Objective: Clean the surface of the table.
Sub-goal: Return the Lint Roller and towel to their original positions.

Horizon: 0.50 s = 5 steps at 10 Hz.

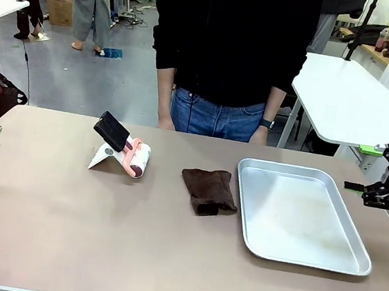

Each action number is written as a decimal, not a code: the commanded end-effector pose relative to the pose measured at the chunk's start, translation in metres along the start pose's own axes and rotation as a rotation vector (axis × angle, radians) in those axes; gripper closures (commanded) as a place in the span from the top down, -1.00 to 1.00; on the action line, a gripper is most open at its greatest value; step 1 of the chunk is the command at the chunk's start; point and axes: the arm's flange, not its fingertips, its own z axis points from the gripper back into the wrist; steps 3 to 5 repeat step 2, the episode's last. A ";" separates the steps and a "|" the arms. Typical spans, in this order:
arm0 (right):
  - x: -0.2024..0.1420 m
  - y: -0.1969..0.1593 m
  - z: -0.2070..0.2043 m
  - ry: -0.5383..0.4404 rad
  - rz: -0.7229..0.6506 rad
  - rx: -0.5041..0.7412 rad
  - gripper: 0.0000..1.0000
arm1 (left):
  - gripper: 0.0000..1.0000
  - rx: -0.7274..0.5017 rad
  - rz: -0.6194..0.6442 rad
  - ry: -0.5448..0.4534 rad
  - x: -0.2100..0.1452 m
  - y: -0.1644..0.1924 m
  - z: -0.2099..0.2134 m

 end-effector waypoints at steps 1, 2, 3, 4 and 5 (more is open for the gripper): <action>0.001 0.005 -0.001 -0.016 -0.021 0.000 1.00 | 1.00 0.010 -0.001 -0.001 -0.004 -0.004 -0.002; 0.001 0.005 -0.001 -0.016 -0.021 0.000 1.00 | 1.00 0.010 -0.001 -0.001 -0.004 -0.004 -0.002; 0.001 0.005 -0.001 -0.016 -0.021 0.000 1.00 | 1.00 0.010 -0.001 -0.001 -0.004 -0.004 -0.002; 0.001 0.005 -0.001 -0.016 -0.021 0.000 1.00 | 1.00 0.010 -0.001 -0.001 -0.004 -0.004 -0.002; 0.001 0.005 -0.001 -0.016 -0.021 0.000 1.00 | 1.00 0.010 -0.001 -0.001 -0.004 -0.004 -0.002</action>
